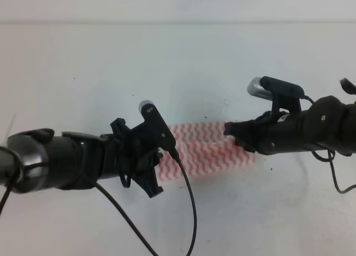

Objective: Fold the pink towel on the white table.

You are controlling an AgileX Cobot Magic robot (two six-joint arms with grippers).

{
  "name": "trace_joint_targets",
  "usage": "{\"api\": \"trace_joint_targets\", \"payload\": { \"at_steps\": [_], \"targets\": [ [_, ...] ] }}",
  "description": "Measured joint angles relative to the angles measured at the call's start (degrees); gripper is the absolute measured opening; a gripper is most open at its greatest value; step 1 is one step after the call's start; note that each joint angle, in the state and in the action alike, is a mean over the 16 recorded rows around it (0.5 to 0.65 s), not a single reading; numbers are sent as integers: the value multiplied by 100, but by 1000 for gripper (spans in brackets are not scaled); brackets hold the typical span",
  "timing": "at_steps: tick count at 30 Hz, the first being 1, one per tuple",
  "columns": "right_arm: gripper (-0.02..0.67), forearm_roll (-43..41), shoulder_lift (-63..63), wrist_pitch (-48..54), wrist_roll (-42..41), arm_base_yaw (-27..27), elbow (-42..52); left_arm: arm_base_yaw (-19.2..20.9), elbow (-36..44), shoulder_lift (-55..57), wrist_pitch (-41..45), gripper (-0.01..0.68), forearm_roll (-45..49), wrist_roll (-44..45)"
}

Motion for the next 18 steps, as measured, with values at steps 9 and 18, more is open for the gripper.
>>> {"api": "trace_joint_targets", "payload": {
  "at_steps": [9, 18],
  "targets": [
    [-17, 0, 78, 23, 1, -133, -26, 0, -41, 104, -35, -4, 1, -7],
    [-17, 1, 79, 79, -1, -268, -26, 0, -41, 117, -54, -4, 0, -7]
  ]
}}
